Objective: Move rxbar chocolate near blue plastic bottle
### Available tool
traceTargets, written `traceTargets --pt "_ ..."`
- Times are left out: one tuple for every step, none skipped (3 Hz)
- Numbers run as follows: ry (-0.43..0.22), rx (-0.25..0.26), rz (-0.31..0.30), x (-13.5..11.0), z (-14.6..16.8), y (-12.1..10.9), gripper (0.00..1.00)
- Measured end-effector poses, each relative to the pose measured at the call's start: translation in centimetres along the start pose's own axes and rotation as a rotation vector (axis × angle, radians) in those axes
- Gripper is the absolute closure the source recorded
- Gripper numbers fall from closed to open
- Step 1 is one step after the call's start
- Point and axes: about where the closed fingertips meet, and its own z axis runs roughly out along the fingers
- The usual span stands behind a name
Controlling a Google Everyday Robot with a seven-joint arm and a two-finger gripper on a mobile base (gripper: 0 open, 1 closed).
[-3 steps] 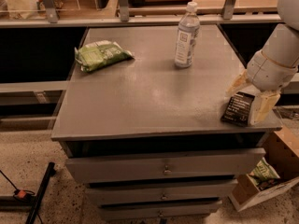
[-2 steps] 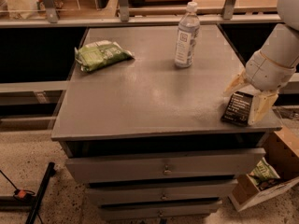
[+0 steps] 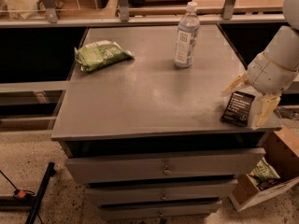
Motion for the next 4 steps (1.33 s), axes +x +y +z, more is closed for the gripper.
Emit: traceTargets --pt "-0.005 -0.001 -0.026 -0.45 0.15 0.37 0.37" --pt "0.001 -0.009 -0.043 -0.86 0.5 0.75 0.55" --pt "0.016 -0.019 -0.051 -1.05 0.88 0.92 0.6" --pt "0.018 -0.02 -0.052 -1.08 0.82 0.92 0.61"
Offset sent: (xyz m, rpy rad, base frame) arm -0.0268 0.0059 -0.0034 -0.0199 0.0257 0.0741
